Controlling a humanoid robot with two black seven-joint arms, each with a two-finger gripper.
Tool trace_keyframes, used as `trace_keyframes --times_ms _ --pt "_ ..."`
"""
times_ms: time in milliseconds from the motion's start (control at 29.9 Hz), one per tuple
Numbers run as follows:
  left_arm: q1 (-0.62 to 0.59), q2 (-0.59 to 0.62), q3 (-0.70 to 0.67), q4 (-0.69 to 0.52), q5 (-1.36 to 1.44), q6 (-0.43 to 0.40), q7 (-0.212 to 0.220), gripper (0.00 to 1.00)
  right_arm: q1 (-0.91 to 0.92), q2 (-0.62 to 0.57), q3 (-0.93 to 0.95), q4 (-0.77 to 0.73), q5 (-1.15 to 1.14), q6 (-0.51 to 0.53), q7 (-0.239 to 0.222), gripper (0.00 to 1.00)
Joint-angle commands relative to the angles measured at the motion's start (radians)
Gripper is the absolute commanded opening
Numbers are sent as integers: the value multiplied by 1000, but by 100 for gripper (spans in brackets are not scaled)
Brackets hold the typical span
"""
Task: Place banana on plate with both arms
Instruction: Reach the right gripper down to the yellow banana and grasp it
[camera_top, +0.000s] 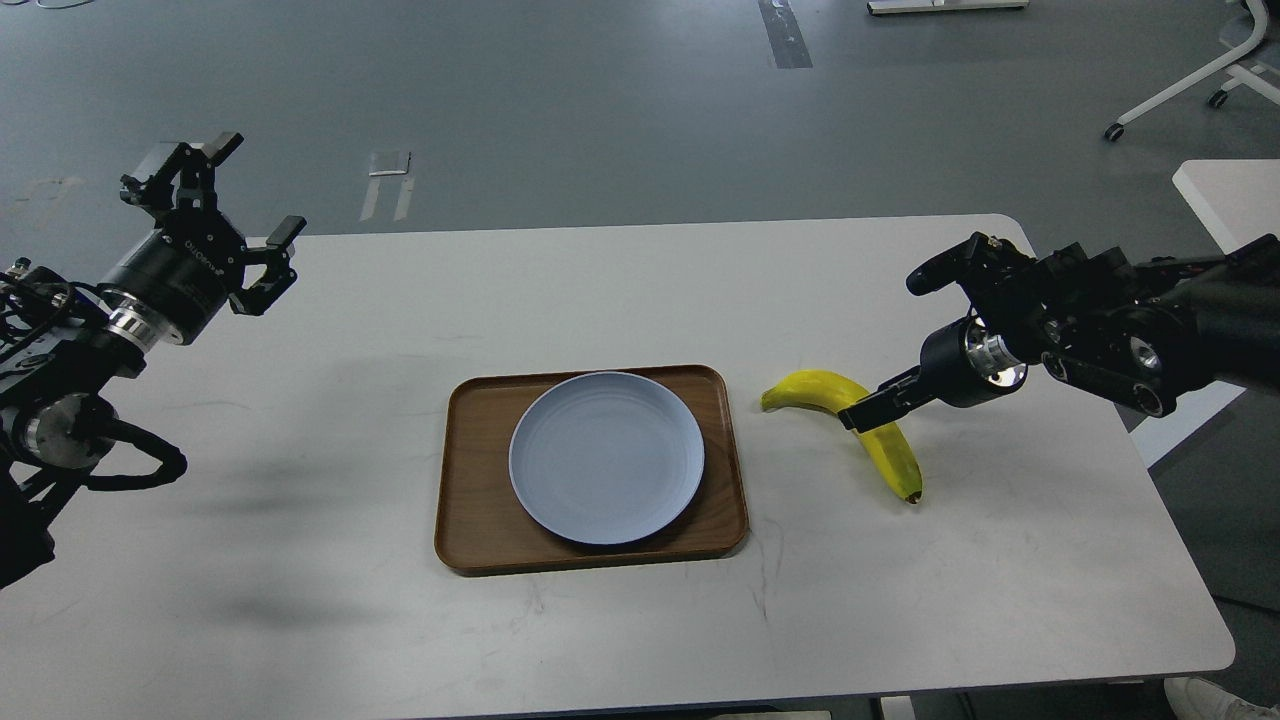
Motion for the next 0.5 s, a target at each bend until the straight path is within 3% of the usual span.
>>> trace_keyframes --times_ms 0,33,201,368,468 --pt "0 6 0 0 0 0 0 100 -19 16 3 -10 3 -3 0 81" --pt "0 6 0 0 0 0 0 100 -19 16 3 -10 3 -3 0 81" --pt "2 14 -5 0 0 0 0 100 -29 35 -2 -21 4 -1 0 27" --pt "12 12 -5 0 -5 0 0 100 -29 45 -5 -22 8 -1 0 4" --pt "17 15 -6 0 -11 0 0 100 -29 41 -5 -22 9 -1 0 0"
